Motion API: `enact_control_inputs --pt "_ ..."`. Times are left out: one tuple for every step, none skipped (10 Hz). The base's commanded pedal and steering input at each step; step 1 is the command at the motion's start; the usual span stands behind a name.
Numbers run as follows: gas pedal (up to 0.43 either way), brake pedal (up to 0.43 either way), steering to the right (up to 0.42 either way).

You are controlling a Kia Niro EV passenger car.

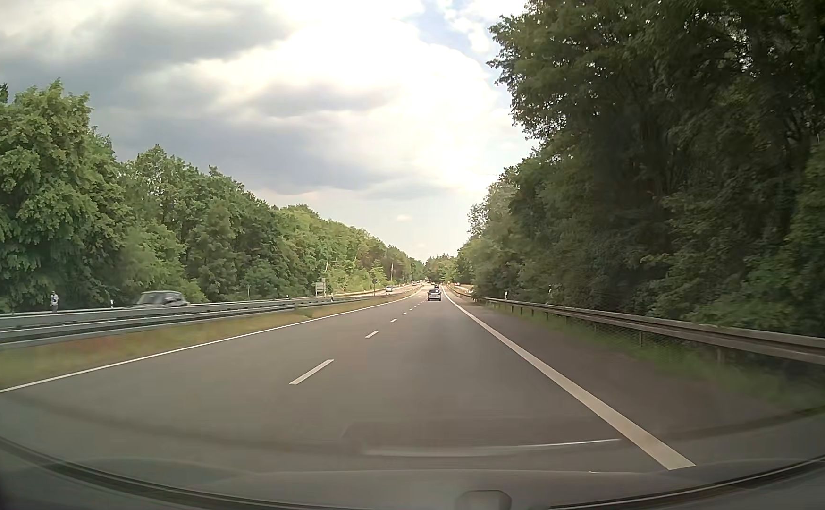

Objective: Follow the waypoints while adhering to traffic rules and regulations

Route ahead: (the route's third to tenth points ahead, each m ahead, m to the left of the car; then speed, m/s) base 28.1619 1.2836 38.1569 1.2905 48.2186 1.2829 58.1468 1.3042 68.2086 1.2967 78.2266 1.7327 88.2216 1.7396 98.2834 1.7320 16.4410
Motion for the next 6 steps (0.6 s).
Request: enact_control_inputs --pt "0.000 0.037 0.000" --pt "0.000 0.037 0.000" --pt "0.000 0.037 0.000" --pt "0.000 0.037 0.000" --pt "0.000 0.037 0.000" --pt "0.000 0.037 0.000"
